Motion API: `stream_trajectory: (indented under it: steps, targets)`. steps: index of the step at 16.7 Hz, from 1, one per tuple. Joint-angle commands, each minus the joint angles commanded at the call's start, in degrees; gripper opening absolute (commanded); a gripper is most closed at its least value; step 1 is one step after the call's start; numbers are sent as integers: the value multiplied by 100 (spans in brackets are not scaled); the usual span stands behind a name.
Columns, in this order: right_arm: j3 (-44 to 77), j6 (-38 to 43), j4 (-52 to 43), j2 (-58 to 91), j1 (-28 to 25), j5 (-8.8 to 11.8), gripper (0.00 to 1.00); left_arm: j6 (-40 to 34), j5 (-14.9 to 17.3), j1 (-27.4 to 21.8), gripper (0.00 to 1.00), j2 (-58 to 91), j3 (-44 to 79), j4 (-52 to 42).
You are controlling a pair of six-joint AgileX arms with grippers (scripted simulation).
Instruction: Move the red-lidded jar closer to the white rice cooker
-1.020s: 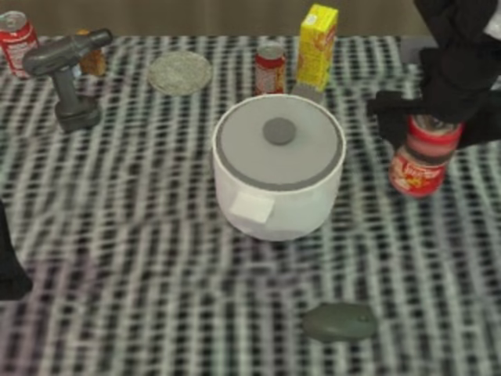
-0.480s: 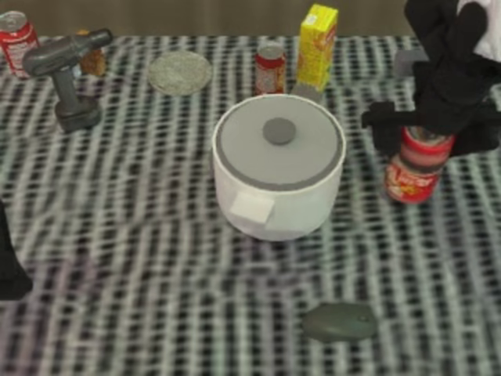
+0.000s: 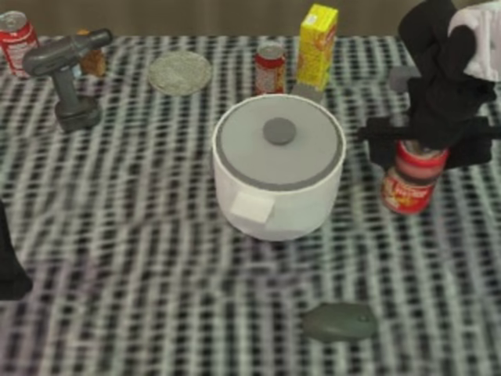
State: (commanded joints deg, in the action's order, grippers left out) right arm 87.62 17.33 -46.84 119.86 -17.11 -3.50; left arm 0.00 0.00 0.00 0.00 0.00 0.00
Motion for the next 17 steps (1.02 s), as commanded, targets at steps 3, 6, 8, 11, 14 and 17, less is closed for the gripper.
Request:
stream_trajectory:
  steps: [3, 6, 8, 11, 14, 17]
  targets:
    - [0, 0, 0, 0, 0, 0, 30, 0, 0, 0, 100, 0, 0, 0]
    - [0, 0, 0, 0, 0, 0, 53, 0, 0, 0, 100, 0, 0, 0]
    - [0, 0, 0, 0, 0, 0, 68, 0, 0, 0, 100, 0, 0, 0]
    - [0, 0, 0, 0, 0, 0, 90, 0, 0, 0, 100, 0, 0, 0]
    - [0, 0, 0, 0, 0, 0, 100, 0, 0, 0, 100, 0, 0, 0]
    - [0, 0, 0, 0, 0, 0, 100, 0, 0, 0, 100, 0, 0, 0]
